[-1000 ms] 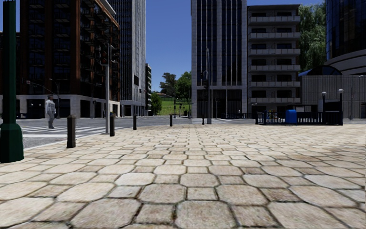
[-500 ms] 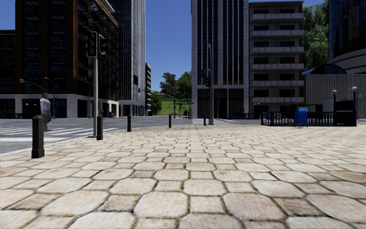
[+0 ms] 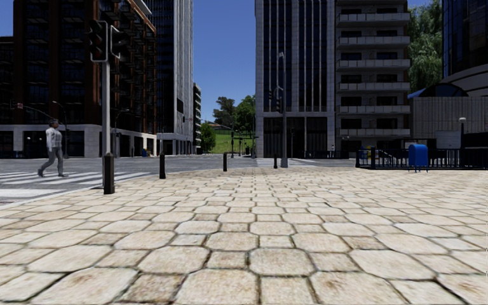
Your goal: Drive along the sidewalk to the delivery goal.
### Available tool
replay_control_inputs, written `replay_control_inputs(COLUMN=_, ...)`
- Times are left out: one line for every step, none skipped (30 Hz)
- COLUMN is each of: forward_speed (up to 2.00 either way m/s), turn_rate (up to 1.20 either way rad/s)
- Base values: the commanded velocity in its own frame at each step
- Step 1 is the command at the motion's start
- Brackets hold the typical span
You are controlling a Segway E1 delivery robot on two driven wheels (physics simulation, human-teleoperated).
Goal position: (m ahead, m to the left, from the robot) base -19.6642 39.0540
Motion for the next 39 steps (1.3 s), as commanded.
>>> replay_control_inputs(forward_speed=2.00, turn_rate=0.00)
replay_control_inputs(forward_speed=2.00, turn_rate=0.00)
replay_control_inputs(forward_speed=2.00, turn_rate=0.00)
replay_control_inputs(forward_speed=2.00, turn_rate=0.00)
replay_control_inputs(forward_speed=2.00, turn_rate=0.00)
replay_control_inputs(forward_speed=2.00, turn_rate=0.00)
replay_control_inputs(forward_speed=2.00, turn_rate=0.00)
replay_control_inputs(forward_speed=2.00, turn_rate=0.00)
replay_control_inputs(forward_speed=2.00, turn_rate=0.00)
replay_control_inputs(forward_speed=2.00, turn_rate=0.00)
replay_control_inputs(forward_speed=2.00, turn_rate=0.00)
replay_control_inputs(forward_speed=2.00, turn_rate=0.00)
replay_control_inputs(forward_speed=2.00, turn_rate=0.00)
replay_control_inputs(forward_speed=2.00, turn_rate=0.00)
replay_control_inputs(forward_speed=2.00, turn_rate=0.00)
replay_control_inputs(forward_speed=2.00, turn_rate=0.00)
replay_control_inputs(forward_speed=2.00, turn_rate=0.00)
replay_control_inputs(forward_speed=2.00, turn_rate=0.00)
replay_control_inputs(forward_speed=2.00, turn_rate=0.00)
replay_control_inputs(forward_speed=2.00, turn_rate=0.00)
replay_control_inputs(forward_speed=2.00, turn_rate=0.00)
replay_control_inputs(forward_speed=2.00, turn_rate=0.00)
replay_control_inputs(forward_speed=2.00, turn_rate=0.00)
replay_control_inputs(forward_speed=2.00, turn_rate=0.00)
replay_control_inputs(forward_speed=2.00, turn_rate=0.00)
replay_control_inputs(forward_speed=2.00, turn_rate=0.00)
replay_control_inputs(forward_speed=2.00, turn_rate=0.00)
replay_control_inputs(forward_speed=2.00, turn_rate=0.00)
replay_control_inputs(forward_speed=2.00, turn_rate=0.00)
replay_control_inputs(forward_speed=2.00, turn_rate=0.00)
replay_control_inputs(forward_speed=2.00, turn_rate=0.00)
replay_control_inputs(forward_speed=2.00, turn_rate=0.00)
replay_control_inputs(forward_speed=2.00, turn_rate=0.00)
replay_control_inputs(forward_speed=2.00, turn_rate=0.00)
replay_control_inputs(forward_speed=2.00, turn_rate=0.00)
replay_control_inputs(forward_speed=2.00, turn_rate=0.00)
replay_control_inputs(forward_speed=2.00, turn_rate=0.00)
replay_control_inputs(forward_speed=2.00, turn_rate=0.00)
replay_control_inputs(forward_speed=2.00, turn_rate=0.00)
